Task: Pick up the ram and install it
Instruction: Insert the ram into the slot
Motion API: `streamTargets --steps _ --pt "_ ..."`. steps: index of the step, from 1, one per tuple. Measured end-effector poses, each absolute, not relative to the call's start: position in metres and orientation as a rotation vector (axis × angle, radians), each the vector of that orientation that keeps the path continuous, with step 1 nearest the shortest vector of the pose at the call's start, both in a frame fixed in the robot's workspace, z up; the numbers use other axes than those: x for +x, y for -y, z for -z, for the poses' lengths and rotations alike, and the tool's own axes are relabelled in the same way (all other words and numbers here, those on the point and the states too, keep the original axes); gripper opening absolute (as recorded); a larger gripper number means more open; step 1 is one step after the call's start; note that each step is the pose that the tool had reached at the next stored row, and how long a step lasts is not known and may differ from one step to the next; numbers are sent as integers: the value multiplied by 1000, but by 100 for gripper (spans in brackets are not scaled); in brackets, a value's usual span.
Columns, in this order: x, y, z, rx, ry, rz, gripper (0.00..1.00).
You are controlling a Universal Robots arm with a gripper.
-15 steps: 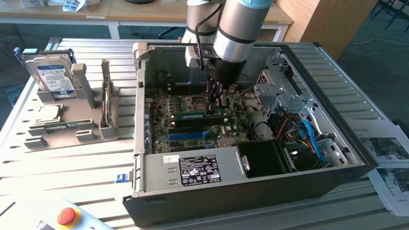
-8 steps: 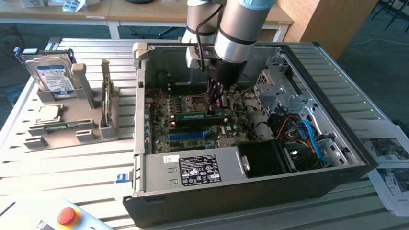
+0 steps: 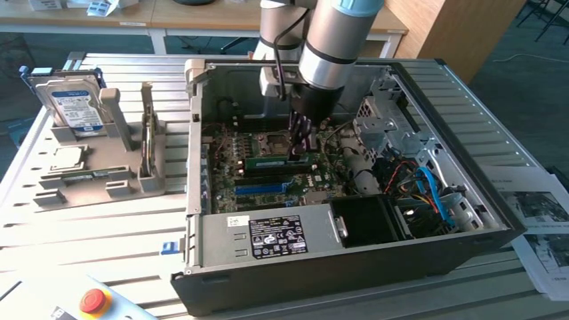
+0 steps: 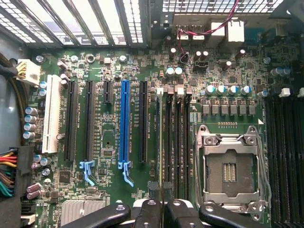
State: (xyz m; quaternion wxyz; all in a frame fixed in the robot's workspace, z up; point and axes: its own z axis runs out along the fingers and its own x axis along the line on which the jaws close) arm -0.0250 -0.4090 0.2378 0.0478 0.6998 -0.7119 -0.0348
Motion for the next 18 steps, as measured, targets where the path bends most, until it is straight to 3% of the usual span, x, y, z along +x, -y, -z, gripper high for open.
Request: streamTargets --steps 18 --pt "-26 409 -235 2131 2173 106 12"
